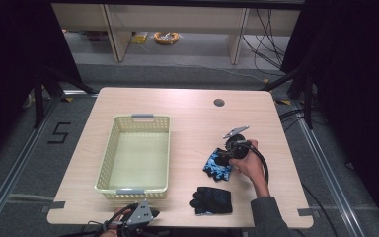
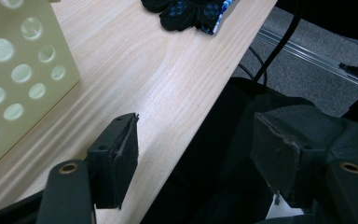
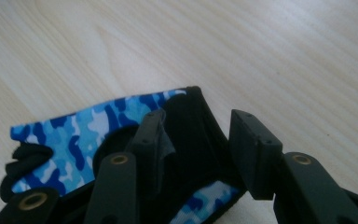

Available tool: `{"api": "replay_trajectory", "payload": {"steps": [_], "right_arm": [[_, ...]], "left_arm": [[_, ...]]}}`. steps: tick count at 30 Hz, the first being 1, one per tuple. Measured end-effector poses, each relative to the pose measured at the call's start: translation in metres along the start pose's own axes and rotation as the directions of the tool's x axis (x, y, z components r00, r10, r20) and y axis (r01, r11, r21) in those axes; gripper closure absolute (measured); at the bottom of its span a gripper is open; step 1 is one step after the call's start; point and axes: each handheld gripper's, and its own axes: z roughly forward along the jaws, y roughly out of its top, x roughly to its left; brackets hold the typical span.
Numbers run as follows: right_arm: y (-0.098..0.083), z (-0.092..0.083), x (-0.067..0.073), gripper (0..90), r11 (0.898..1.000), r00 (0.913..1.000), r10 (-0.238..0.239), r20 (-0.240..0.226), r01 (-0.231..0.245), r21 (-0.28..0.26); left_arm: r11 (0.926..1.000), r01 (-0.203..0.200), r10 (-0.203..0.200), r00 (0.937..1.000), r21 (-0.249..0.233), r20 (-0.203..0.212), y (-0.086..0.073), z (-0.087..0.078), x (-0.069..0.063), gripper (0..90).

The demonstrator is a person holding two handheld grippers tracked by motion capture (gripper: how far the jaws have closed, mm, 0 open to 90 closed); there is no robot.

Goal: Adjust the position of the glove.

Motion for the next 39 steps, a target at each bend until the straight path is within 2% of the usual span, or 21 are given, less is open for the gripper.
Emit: {"api": "replay_trajectory", "payload": {"steps": [4, 6, 7, 9, 10, 11, 12, 16, 17, 18, 22, 24, 25, 26, 29, 30, 32, 34, 35, 38, 39], "right_arm": [[-0.002, 0.001, -0.003, 65.1, 1.000, 0.9987, 0.016, -0.049, -0.015, 0.015], [-0.003, 0.001, -0.002, 69.4, 0.999, 0.9983, 0.036, -0.046, -0.035, 0.039], [-0.004, 0.000, -0.003, 71.6, 0.998, 0.9974, 0.042, -0.058, -0.040, 0.043], [-0.006, 0.000, -0.005, 74.5, 0.999, 0.9958, 0.043, -0.080, -0.041, 0.027], [-0.009, 0.001, -0.006, 79.3, 0.998, 0.9935, 0.065, -0.094, -0.063, 0.015], [-0.009, -0.002, -0.007, 86.2, 0.998, 0.9907, 0.064, -0.121, -0.061, 0.024], [-0.011, -0.001, -0.008, 86.1, 0.997, 0.9895, 0.070, -0.127, -0.072, -0.009], [-0.014, -0.009, -0.009, 86.4, 0.994, 0.9830, 0.107, -0.149, -0.110, -0.015], [-0.015, -0.010, -0.009, 86.4, 0.991, 0.9795, 0.126, -0.158, -0.132, -0.033], [-0.016, -0.012, -0.011, 86.4, 0.990, 0.9823, 0.109, -0.152, -0.121, -0.068], [-0.015, -0.029, -0.006, 86.4, 0.977, 0.9694, 0.169, -0.178, -0.189, -0.098], [-0.014, -0.037, -0.004, 86.5, 0.974, 0.9656, 0.163, -0.203, -0.190, -0.123], [-0.013, -0.043, -0.001, 86.4, 0.970, 0.9611, 0.169, -0.218, -0.202, -0.136], [-0.014, -0.049, 0.002, 86.4, 0.959, 0.9612, 0.181, -0.208, -0.220, -0.180], [-0.015, -0.064, 0.010, 86.4, 0.940, 0.9510, 0.199, -0.237, -0.253, -0.228], [-0.017, -0.072, 0.017, 86.4, 0.930, 0.9421, 0.225, -0.249, -0.284, -0.234], [-0.021, -0.081, 0.022, 86.4, 0.917, 0.9357, 0.221, -0.275, -0.296, -0.268], [-0.027, -0.089, 0.030, 86.4, 0.898, 0.9170, 0.242, -0.317, -0.336, -0.286], [-0.029, -0.090, 0.029, 86.4, 0.897, 0.9268, 0.208, -0.313, -0.308, -0.318], [-0.036, -0.099, 0.042, 86.4, 0.878, 0.8991, 0.245, -0.363, -0.365, -0.311], [-0.038, -0.101, 0.044, 86.4, 0.876, 0.8992, 0.242, -0.364, -0.364, -0.316]], "left_arm": [[1.0000, 0.004, -0.004, 1.0000, 0.001, 0.001, 0.000, 0.000, 0.000, 31.6], [1.0000, 0.005, -0.005, 1.0000, -0.001, 0.000, 0.000, 0.000, 0.000, 31.5], [0.9997, -0.024, 0.024, 0.9997, -0.001, -0.005, 0.001, -0.001, 0.002, 31.5], [0.9993, -0.035, 0.035, 0.9993, 0.009, -0.009, 0.001, -0.002, 0.003, 31.4], [1.0000, -0.006, 0.006, 0.9999, 0.006, -0.013, 0.000, -0.001, 0.002, 31.4], [0.9999, -0.009, 0.009, 0.9999, 0.006, -0.011, 0.000, -0.001, 0.002, 31.4], [1.0000, -0.008, 0.008, 0.9999, 0.004, -0.011, 0.000, -0.001, 0.002, 31.4], [0.9997, -0.025, 0.025, 0.9997, 0.000, -0.005, 0.001, -0.002, 0.003, 31.5], [0.9997, -0.025, 0.025, 0.9997, -0.003, -0.004, 0.001, -0.002, 0.003, 31.5], [0.9998, -0.019, 0.019, 0.9998, -0.009, -0.002, 0.001, -0.002, 0.002, 31.5], [1.0000, 0.004, -0.004, 1.0000, -0.008, -0.005, 0.001, -0.002, 0.001, 31.6], [0.9997, -0.012, 0.011, 0.9999, -0.021, -0.002, 0.001, -0.002, 0.001, 31.7], [0.9996, -0.028, 0.028, 0.9995, 0.003, -0.012, 0.001, -0.003, 0.003, 31.7], [0.9996, -0.029, 0.029, 0.9995, 0.001, -0.012, 0.001, -0.003, 0.002, 31.7], [0.9995, -0.032, 0.032, 0.9994, 0.002, -0.013, 0.001, -0.004, 0.003, 31.7], [0.9996, -0.028, 0.028, 0.9995, 0.000, -0.012, 0.001, -0.003, 0.002, 31.7], [0.9995, -0.031, 0.031, 0.9994, 0.002, -0.013, 0.001, -0.003, 0.002, 31.5], [0.9999, 0.006, -0.006, 1.0000, -0.014, -0.005, 0.001, -0.003, 0.000, 31.3], [1.0000, 0.002, -0.002, 1.0000, -0.010, -0.005, 0.001, -0.003, 0.000, 31.0], [0.9999, 0.003, -0.003, 1.0000, -0.010, -0.007, 0.001, -0.003, 0.000, 30.5], [0.9999, 0.004, -0.004, 1.0000, -0.010, -0.006, 0.001, -0.003, 0.000, 30.3]]}}
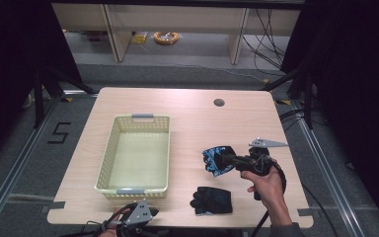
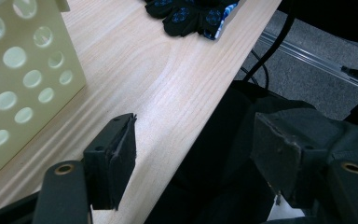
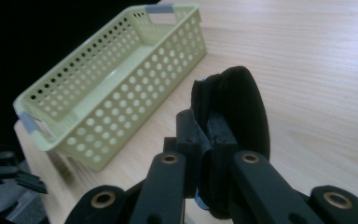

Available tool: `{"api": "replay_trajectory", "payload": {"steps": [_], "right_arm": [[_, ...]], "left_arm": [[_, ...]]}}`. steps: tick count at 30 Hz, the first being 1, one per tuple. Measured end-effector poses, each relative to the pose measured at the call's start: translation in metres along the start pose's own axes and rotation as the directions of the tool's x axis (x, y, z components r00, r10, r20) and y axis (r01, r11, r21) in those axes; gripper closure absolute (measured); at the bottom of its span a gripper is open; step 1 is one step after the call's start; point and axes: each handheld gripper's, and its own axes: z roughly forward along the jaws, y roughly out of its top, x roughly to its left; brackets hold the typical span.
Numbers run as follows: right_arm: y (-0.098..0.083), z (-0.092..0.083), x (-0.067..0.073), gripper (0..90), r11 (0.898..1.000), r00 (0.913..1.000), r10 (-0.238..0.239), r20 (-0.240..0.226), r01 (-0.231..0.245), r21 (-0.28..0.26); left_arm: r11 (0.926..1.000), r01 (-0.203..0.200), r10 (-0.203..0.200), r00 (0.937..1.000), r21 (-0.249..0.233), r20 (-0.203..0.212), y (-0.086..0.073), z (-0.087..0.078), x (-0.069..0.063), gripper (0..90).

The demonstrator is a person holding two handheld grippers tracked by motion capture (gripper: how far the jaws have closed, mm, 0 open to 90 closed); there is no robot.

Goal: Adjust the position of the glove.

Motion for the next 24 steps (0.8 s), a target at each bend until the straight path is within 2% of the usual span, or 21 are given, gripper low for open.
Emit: {"api": "replay_trajectory", "payload": {"steps": [2, 3, 5, 6, 7, 11, 12, 14, 15, 16, 18, 19, 20, 21, 22, 23, 24], "right_arm": [[-0.004, -0.003, 0.007, 86.4, 1.000, 0.9999, 0.001, -0.011, -0.001, -0.019], [-0.005, -0.004, 0.007, 86.4, 0.999, 0.9997, -0.025, -0.002, 0.025, -0.027], [-0.009, -0.007, 0.013, 86.3, 0.999, 0.9996, -0.016, -0.023, 0.016, -0.031], [-0.012, -0.007, 0.016, 86.3, 0.999, 0.9997, -0.011, -0.024, 0.010, -0.042], [-0.012, -0.009, 0.019, 86.3, 0.999, 0.9994, 0.007, -0.035, -0.008, -0.035], [-0.019, -0.012, 0.026, 86.3, 0.998, 0.9986, -0.033, -0.041, 0.031, -0.053], [-0.021, -0.013, 0.030, 86.3, 0.999, 0.9986, -0.009, -0.052, 0.007, -0.049], [-0.024, -0.014, 0.034, 86.3, 0.999, 0.9983, -0.001, -0.058, -0.002, -0.045], [-0.026, -0.013, 0.033, 86.4, 0.998, 0.9983, -0.025, -0.053, 0.022, -0.052], [-0.027, -0.015, 0.037, 86.4, 0.999, 0.9981, -0.002, -0.062, -0.001, -0.049], [-0.030, -0.015, 0.037, 86.3, 0.997, 0.9978, -0.039, -0.054, 0.036, -0.061], [-0.032, -0.015, 0.040, 86.4, 0.998, 0.9975, -0.021, -0.067, 0.017, -0.058], [-0.034, -0.017, 0.043, 86.3, 0.998, 0.9972, -0.008, -0.074, 0.004, -0.056], [-0.036, -0.017, 0.043, 86.3, 0.998, 0.9968, -0.011, -0.079, 0.007, -0.057], [-0.038, -0.017, 0.047, 86.4, 0.999, 0.9952, 0.022, -0.096, -0.027, -0.048], [-0.040, -0.015, 0.044, 86.3, 0.998, 0.9966, -0.023, -0.079, 0.018, -0.068], [-0.042, -0.016, 0.047, 86.3, 0.998, 0.9949, 0.007, -0.101, -0.013, -0.061]], "left_arm": [[1.0000, 0.005, -0.005, 1.0000, -0.004, 0.000, 0.000, 0.000, 0.000, 30.1], [0.9999, -0.008, 0.008, 1.0000, 0.007, -0.005, 0.000, 0.000, 0.001, 29.9], [1.0000, -0.003, 0.003, 1.0000, 0.001, -0.006, 0.000, 0.000, 0.000, 29.2], [0.9996, -0.025, 0.025, 0.9996, 0.014, -0.010, 0.000, -0.001, 0.002, 28.9], [0.9998, -0.021, 0.021, 0.9998, 0.000, -0.007, 0.000, 0.000, 0.001, 28.5], [0.9995, -0.029, 0.029, 0.9995, 0.013, -0.012, 0.001, -0.001, 0.002, 27.4], [0.9995, -0.028, 0.028, 0.9995, 0.012, -0.013, 0.001, -0.001, 0.002, 27.3], [0.9996, -0.027, 0.027, 0.9995, 0.012, -0.013, 0.001, -0.001, 0.002, 27.3], [0.9995, -0.028, 0.028, 0.9995, 0.012, -0.013, 0.001, -0.001, 0.002, 27.3], [0.9995, -0.028, 0.028, 0.9995, 0.012, -0.013, 0.001, -0.001, 0.002, 27.3], [0.9997, -0.024, 0.024, 0.9996, 0.010, -0.013, 0.001, -0.001, 0.002, 27.3], [1.0000, 0.008, -0.008, 0.9999, -0.001, -0.007, 0.000, 0.000, 0.000, 27.3], [0.9999, 0.012, -0.012, 0.9999, 0.000, -0.003, 0.000, 0.001, 0.000, 27.3], [0.9999, 0.011, -0.011, 0.9999, 0.000, -0.003, 0.000, 0.001, 0.000, 27.3], [0.9999, 0.013, -0.013, 0.9999, -0.002, -0.002, 0.000, 0.001, 0.000, 27.4], [0.9999, 0.010, -0.010, 0.9999, -0.006, -0.005, 0.000, 0.001, 0.000, 27.4], [1.0000, -0.008, 0.008, 0.9999, -0.006, -0.007, 0.000, 0.001, 0.000, 27.5]]}}
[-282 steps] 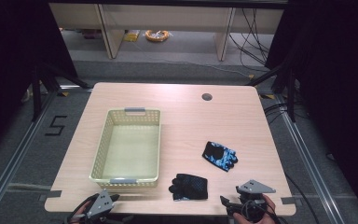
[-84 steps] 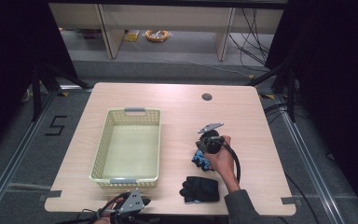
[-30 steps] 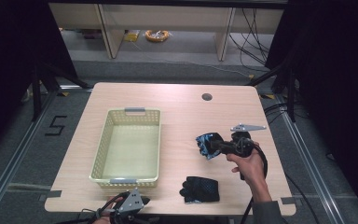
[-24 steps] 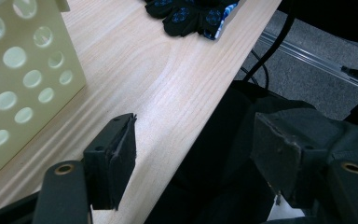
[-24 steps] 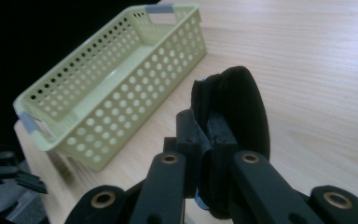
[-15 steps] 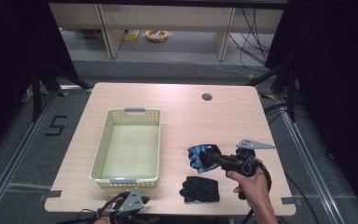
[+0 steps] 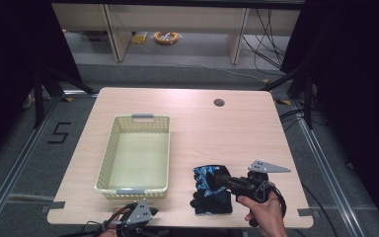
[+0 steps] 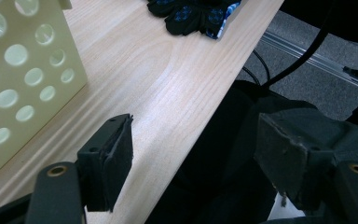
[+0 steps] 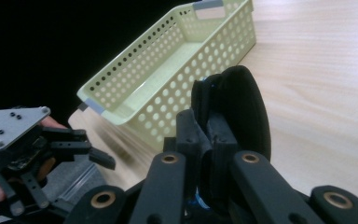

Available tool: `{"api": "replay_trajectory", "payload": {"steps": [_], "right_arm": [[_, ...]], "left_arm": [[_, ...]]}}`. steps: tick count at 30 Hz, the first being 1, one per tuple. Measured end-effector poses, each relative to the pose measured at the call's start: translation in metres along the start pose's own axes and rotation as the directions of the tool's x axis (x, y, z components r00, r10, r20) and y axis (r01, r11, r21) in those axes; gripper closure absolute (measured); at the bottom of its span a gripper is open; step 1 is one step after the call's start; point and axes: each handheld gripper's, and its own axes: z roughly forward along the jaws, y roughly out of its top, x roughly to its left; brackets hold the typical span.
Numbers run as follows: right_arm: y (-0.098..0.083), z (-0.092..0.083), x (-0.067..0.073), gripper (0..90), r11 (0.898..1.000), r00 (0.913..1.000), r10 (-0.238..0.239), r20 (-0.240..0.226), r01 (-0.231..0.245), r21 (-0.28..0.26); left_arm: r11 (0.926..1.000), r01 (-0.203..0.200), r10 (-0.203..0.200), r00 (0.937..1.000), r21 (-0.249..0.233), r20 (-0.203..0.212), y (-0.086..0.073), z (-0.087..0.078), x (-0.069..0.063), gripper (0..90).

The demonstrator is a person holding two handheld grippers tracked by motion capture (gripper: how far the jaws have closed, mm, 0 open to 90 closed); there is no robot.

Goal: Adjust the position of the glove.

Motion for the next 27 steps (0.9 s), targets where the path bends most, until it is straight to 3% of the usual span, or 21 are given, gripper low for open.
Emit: {"api": "replay_trajectory", "payload": {"steps": [1, 2, 3, 5, 6, 8, 9, 10, 12, 13, 15, 18, 19, 20, 21, 22, 23, 26, 27], "right_arm": [[-0.003, 0.002, -0.001, 86.3, 1.000, 0.9998, -0.020, 0.002, 0.020, -0.017], [-0.006, 0.001, 0.001, 86.3, 1.000, 0.9997, 0.012, -0.019, -0.013, -0.011], [-0.008, 0.002, 0.000, 86.3, 1.000, 0.9999, 0.002, -0.013, -0.002, -0.017], [-0.014, 0.001, 0.005, 86.4, 0.998, 0.9982, 0.053, -0.029, -0.054, -0.014], [-0.017, 0.001, 0.004, 86.3, 0.999, 0.9987, 0.034, -0.038, -0.035, -0.028], [-0.022, 0.000, 0.008, 86.3, 0.997, 0.9957, 0.075, -0.055, -0.076, -0.024], [-0.025, 0.000, 0.007, 86.3, 0.997, 0.9963, 0.065, -0.057, -0.067, -0.032], [-0.027, -0.001, 0.010, 86.3, 0.995, 0.9927, 0.101, -0.065, -0.103, -0.019], [-0.031, -0.001, 0.008, 86.3, 0.995, 0.9937, 0.093, -0.061, -0.095, -0.029], [-0.034, 0.000, 0.008, 86.3, 0.995, 0.9933, 0.094, -0.067, -0.096, -0.029], [-0.039, 0.001, 0.008, 86.3, 0.990, 0.9880, 0.134, -0.077, -0.136, -0.023], [-0.047, 0.006, 0.004, 86.3, 0.990, 0.9875, 0.138, -0.076, -0.140, -0.025], [-0.048, 0.006, 0.005, 86.3, 0.985, 0.9822, 0.168, -0.083, -0.170, -0.012], [-0.052, 0.008, 0.003, 86.3, 0.983, 0.9807, 0.180, -0.077, -0.181, -0.014], [-0.054, 0.010, 0.000, 86.3, 0.987, 0.9851, 0.155, -0.075, -0.157, -0.022], [-0.056, 0.009, 0.001, 86.3, 0.979, 0.9771, 0.204, -0.062, -0.205, -0.007], [-0.058, 0.009, -0.003, 86.2, 0.981, 0.9801, 0.193, -0.049, -0.194, -0.017], [-0.062, 0.008, -0.009, 85.8, 0.979, 0.9785, 0.205, -0.025, -0.205, -0.013], [-0.067, 0.007, -0.014, 85.4, 0.974, 0.9743, 0.225, 0.001, -0.225, -0.012]], "left_arm": [[0.9990, -0.032, 0.032, 0.9994, 0.030, -0.007, 0.000, -0.002, 0.002, 27.5], [0.9990, -0.032, 0.032, 0.9994, 0.030, -0.007, 0.000, -0.002, 0.002, 27.5], [0.9996, -0.019, 0.019, 0.9998, 0.019, -0.007, 0.000, -0.001, 0.002, 27.5], [0.9996, -0.019, 0.020, 0.9998, 0.020, -0.007, 0.000, -0.001, 0.002, 27.6], [1.0000, 0.005, -0.005, 1.0000, -0.002, 0.000, 0.000, 0.000, 0.000, 27.6], [0.9990, -0.033, 0.034, 0.9994, 0.030, -0.007, 0.000, -0.002, 0.002, 27.7], [0.9990, -0.033, 0.034, 0.9994, 0.031, -0.007, 0.000, -0.002, 0.002, 27.7], [1.0000, -0.005, 0.005, 1.0000, -0.001, 0.002, 0.000, 0.000, 0.000, 27.7], [0.9995, -0.026, 0.026, 0.9996, 0.019, -0.004, 0.000, -0.001, 0.001, 27.9], [0.9999, 0.009, -0.008, 1.0000, 0.013, -0.004, -0.001, 0.000, -0.001, 28.0], [0.9996, -0.008, 0.008, 0.9999, 0.026, -0.007, -0.001, 0.000, 0.000, 28.0], [0.9993, -0.017, 0.017, 0.9998, 0.033, -0.008, 0.000, -0.001, 0.001, 28.2], [0.9993, -0.018, 0.018, 0.9998, 0.033, -0.007, 0.000, -0.001, 0.001, 28.3], [0.9993, -0.018, 0.018, 0.9998, 0.033, -0.007, 0.000, -0.001, 0.001, 28.3], [0.9998, 0.000, 0.000, 1.0000, 0.018, 0.001, -0.001, 0.000, -0.001, 28.3], [0.9998, 0.000, 0.000, 1.0000, 0.018, 0.001, -0.001, 0.000, -0.001, 28.3], [0.9999, 0.015, -0.015, 0.9999, 0.008, 0.003, -0.001, 0.001, -0.002, 28.3], [0.9999, 0.010, -0.010, 0.9999, 0.012, 0.005, -0.001, 0.001, -0.002, 28.4], [0.9994, -0.025, 0.025, 0.9997, 0.026, -0.002, -0.001, 0.000, 0.000, 28.5]]}}
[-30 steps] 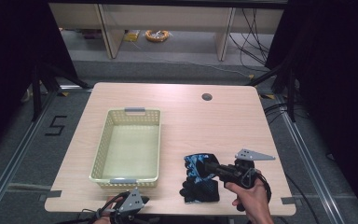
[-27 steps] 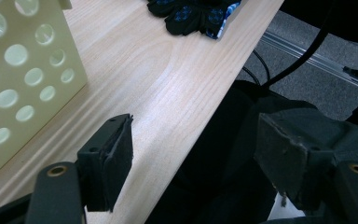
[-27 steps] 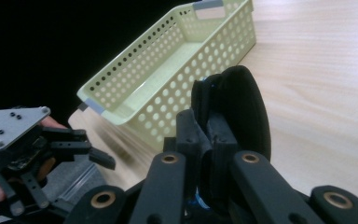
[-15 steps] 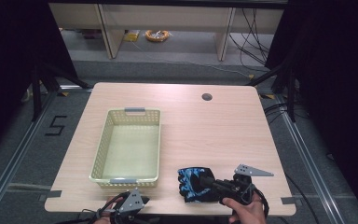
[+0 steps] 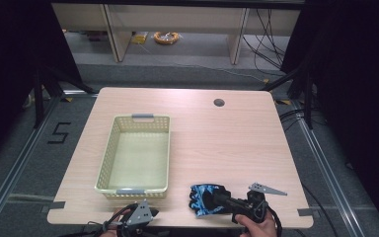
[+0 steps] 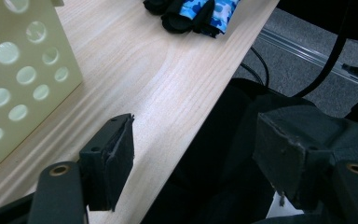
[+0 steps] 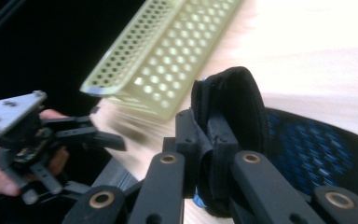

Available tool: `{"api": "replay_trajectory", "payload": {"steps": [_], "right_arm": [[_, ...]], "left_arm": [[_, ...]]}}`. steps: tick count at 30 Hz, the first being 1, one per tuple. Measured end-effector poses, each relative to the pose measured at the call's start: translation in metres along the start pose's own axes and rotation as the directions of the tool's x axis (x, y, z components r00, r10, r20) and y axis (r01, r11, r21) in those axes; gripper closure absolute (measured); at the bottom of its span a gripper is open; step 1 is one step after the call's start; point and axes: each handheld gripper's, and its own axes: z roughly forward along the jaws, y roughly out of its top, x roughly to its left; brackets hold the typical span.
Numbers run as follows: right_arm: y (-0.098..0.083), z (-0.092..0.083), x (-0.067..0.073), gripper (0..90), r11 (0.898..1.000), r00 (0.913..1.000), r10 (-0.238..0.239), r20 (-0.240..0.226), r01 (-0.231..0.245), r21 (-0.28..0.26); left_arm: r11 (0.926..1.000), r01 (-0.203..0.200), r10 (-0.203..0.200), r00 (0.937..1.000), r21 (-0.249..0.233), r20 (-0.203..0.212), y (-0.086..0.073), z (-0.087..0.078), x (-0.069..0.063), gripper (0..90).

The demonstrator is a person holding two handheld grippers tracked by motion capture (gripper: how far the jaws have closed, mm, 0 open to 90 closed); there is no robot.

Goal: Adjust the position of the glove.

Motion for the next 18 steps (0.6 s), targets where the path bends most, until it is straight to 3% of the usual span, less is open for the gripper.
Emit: {"api": "replay_trajectory", "payload": {"steps": [1, 2, 4, 5, 7, 8, 9, 10, 12, 13, 14, 16, 17, 18], "right_arm": [[-0.002, 0.000, 0.001, 84.9, 0.999, 0.9994, 0.033, 0.009, -0.033, 0.000], [-0.002, 0.000, -0.003, 84.3, 1.000, 0.9995, 0.002, 0.032, -0.002, -0.001], [-0.004, -0.001, -0.004, 81.7, 0.999, 0.9974, 0.041, 0.060, -0.042, 0.023], [-0.004, -0.002, -0.008, 79.8, 0.999, 0.9968, 0.010, 0.079, -0.012, 0.035], [-0.005, -0.001, -0.010, 77.0, 0.999, 0.9937, 0.010, 0.112, -0.016, 0.049], [-0.006, 0.001, -0.013, 75.5, 0.999, 0.9923, -0.026, 0.121, 0.021, 0.042], [-0.006, 0.001, -0.013, 75.5, 0.999, 0.9923, -0.026, 0.121, 0.021, 0.042], [-0.006, 0.001, -0.009, 71.2, 0.997, 0.9899, 0.019, 0.141, -0.030, 0.076], [-0.004, 0.001, -0.011, 67.1, 0.995, 0.9883, -0.026, 0.150, 0.011, 0.097], [-0.004, 0.001, -0.011, 67.1, 0.995, 0.9883, -0.026, 0.150, 0.011, 0.097], [-0.002, -0.001, -0.006, 61.2, 0.993, 0.9870, 0.000, 0.161, -0.019, 0.121], [0.000, 0.000, -0.006, 59.2, 0.988, 0.9821, -0.031, 0.186, 0.001, 0.157], [0.001, -0.002, -0.007, 58.6, 0.987, 0.9777, -0.075, 0.196, 0.046, 0.152], [0.001, -0.001, -0.005, 56.5, 0.988, 0.9767, -0.049, 0.209, 0.017, 0.156]], "left_arm": [[0.9998, -0.016, 0.016, 0.9999, 0.014, 0.000, 0.000, -0.001, 0.001, 28.5], [1.0000, -0.006, 0.006, 1.0000, 0.006, 0.000, 0.000, 0.000, 0.000, 28.6], [0.9998, 0.019, -0.019, 0.9998, 0.000, -0.001, 0.000, 0.001, -0.001, 28.6], [0.9998, 0.021, -0.021, 0.9998, 0.000, 0.003, 0.000, 0.002, -0.001, 28.7], [0.9997, 0.024, -0.024, 0.9997, -0.002, 0.009, -0.001, 0.002, -0.002, 28.7], [0.9998, 0.019, -0.019, 0.9998, 0.002, 0.007, -0.001, 0.002, -0.001, 28.7], [0.9998, 0.019, -0.019, 0.9998, 0.002, 0.007, -0.001, 0.002, -0.001, 28.7], [0.9998, 0.018, -0.018, 0.9998, 0.003, 0.007, -0.001, 0.002, -0.002, 28.8], [0.9998, 0.017, -0.017, 0.9998, 0.004, 0.007, -0.001, 0.002, -0.002, 28.8], [0.9998, 0.017, -0.017, 0.9998, 0.004, 0.007, -0.001, 0.002, -0.002, 28.8], [0.9998, 0.018, -0.018, 0.9998, 0.006, 0.008, -0.001, 0.002, -0.002, 28.8], [0.9996, 0.028, -0.028, 0.9994, 0.000, 0.019, -0.001, 0.002, -0.003, 28.8], [0.9998, 0.020, -0.020, 0.9997, 0.005, 0.013, -0.001, 0.002, -0.002, 28.8], [1.0000, 0.003, -0.003, 0.9999, 0.004, 0.013, 0.000, 0.002, -0.002, 28.8]]}}
